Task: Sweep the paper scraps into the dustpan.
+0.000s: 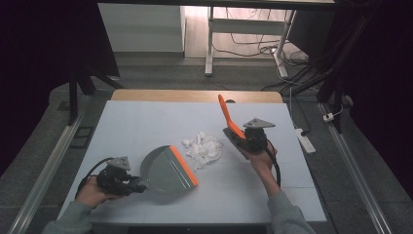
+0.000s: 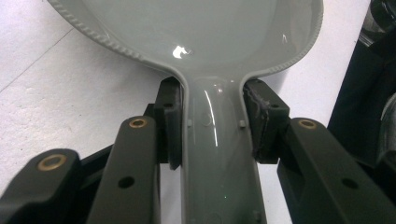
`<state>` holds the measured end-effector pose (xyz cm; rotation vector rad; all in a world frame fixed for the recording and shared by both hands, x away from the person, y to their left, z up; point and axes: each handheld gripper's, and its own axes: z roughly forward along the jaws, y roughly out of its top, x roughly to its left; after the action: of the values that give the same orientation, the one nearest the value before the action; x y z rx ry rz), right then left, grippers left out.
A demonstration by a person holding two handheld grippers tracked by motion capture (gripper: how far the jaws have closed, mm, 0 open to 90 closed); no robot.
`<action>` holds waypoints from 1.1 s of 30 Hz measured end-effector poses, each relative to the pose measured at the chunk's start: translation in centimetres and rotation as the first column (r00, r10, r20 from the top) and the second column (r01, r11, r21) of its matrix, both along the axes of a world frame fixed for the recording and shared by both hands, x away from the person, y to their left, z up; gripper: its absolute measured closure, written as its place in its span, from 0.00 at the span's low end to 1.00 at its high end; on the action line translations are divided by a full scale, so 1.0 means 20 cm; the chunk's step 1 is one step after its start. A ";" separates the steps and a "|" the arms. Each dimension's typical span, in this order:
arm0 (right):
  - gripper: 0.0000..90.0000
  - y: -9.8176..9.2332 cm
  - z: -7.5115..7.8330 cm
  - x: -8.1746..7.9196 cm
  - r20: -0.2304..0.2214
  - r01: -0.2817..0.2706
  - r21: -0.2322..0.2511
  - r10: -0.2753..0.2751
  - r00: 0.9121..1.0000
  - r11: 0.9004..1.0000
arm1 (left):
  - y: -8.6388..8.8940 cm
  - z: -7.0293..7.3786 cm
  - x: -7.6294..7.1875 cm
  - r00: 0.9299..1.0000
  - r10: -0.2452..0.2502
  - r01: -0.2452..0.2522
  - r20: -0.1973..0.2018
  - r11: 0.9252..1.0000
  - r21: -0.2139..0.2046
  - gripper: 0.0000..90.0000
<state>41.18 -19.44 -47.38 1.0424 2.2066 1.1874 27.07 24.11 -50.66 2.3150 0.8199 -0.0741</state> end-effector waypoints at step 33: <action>0.78 0.17 -0.10 0.19 -0.015 -0.011 -0.038 0.011 1.000 0.999 | -0.01 -0.02 0.05 1.000 0.007 -0.007 -0.019 1.000 0.002 0.68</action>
<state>44.89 -16.01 -49.34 1.0287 2.2405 1.1415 28.06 23.95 -51.06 2.3164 0.8381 -0.0920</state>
